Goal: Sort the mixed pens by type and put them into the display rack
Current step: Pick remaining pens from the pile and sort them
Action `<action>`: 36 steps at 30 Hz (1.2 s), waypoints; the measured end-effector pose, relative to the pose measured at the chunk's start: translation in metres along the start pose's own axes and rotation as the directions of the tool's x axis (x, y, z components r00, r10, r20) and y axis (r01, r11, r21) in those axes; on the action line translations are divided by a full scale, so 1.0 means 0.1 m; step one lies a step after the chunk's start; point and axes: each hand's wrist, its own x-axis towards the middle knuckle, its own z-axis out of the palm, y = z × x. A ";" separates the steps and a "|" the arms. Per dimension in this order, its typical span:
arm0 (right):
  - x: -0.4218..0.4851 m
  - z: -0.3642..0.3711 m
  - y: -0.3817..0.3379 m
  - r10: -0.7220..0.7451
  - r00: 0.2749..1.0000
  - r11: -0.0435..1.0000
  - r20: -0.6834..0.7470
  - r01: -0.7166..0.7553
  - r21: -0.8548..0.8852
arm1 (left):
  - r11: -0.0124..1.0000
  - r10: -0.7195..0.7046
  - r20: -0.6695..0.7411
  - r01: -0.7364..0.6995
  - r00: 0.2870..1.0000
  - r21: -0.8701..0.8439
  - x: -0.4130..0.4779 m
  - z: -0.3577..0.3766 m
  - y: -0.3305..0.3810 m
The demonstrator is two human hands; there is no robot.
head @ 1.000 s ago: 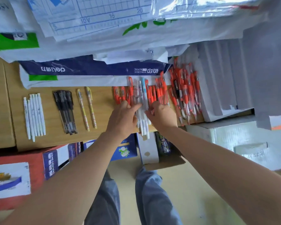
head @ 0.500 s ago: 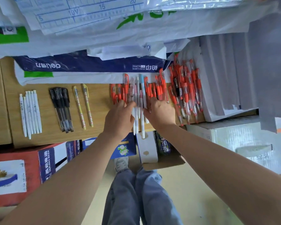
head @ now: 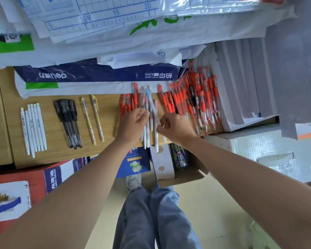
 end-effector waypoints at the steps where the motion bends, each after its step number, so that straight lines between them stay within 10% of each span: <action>1: -0.04 0.00 -0.03 -0.041 0.998 0.999 0.049 0.042 -0.006 | 0.997 -0.026 0.015 0.027 1.000 -0.077 0.01 0.01 0.04; 15: -0.04 0.27 -0.01 0.224 0.972 0.897 -0.070 -0.233 -0.375 | 0.993 -0.120 -0.032 0.120 0.992 -0.003 -0.11 -0.17 -0.13; 25: -0.03 0.20 -0.13 0.120 0.973 0.992 -0.199 -0.125 -0.012 | 0.982 -0.171 -0.008 0.170 0.985 -0.085 -0.18 -0.20 -0.21; 36: 0.01 0.32 -0.16 0.216 0.953 0.925 -0.212 -0.269 -0.267 | 0.978 -0.181 0.022 0.182 0.983 -0.099 -0.20 -0.26 -0.24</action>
